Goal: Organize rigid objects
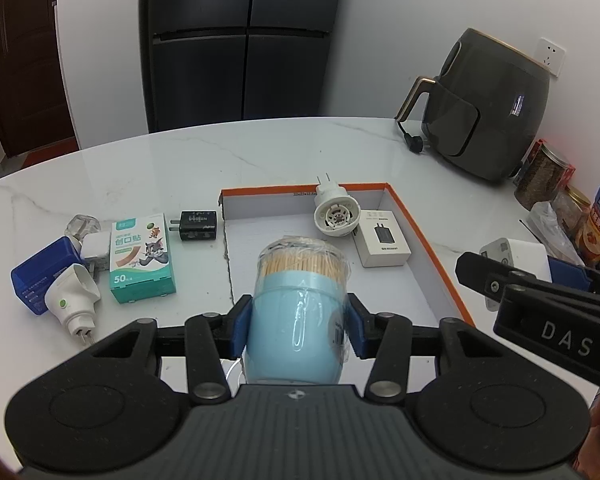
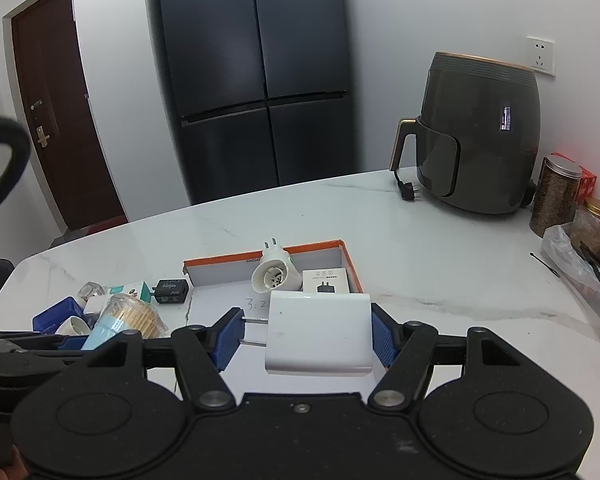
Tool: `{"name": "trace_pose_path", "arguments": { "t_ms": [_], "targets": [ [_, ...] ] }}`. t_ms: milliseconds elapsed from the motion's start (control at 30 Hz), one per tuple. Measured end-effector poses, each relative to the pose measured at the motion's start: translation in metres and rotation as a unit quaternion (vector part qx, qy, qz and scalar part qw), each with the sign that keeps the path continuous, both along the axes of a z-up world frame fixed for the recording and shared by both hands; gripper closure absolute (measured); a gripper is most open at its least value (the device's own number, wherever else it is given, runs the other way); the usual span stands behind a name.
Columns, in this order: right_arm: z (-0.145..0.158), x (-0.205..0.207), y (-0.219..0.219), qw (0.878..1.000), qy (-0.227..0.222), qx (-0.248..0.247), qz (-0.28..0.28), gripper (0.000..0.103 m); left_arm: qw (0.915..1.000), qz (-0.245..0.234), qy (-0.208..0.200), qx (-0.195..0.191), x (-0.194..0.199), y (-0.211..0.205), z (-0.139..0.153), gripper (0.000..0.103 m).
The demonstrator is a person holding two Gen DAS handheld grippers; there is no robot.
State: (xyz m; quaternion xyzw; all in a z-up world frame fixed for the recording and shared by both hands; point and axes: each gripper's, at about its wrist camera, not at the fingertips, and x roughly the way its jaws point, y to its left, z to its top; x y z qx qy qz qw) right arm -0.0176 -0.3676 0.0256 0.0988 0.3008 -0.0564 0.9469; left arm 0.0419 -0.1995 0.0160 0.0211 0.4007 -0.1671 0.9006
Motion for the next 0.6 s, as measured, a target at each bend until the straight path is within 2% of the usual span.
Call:
{"name": "trace_pose_path", "arguments": {
  "t_ms": [600],
  "targets": [
    [-0.009,0.032,-0.02,0.999,0.025,-0.008,0.021,0.024,0.9998,0.003,0.02,-0.005,0.02,-0.019,-0.016,0.055]
  ]
}}
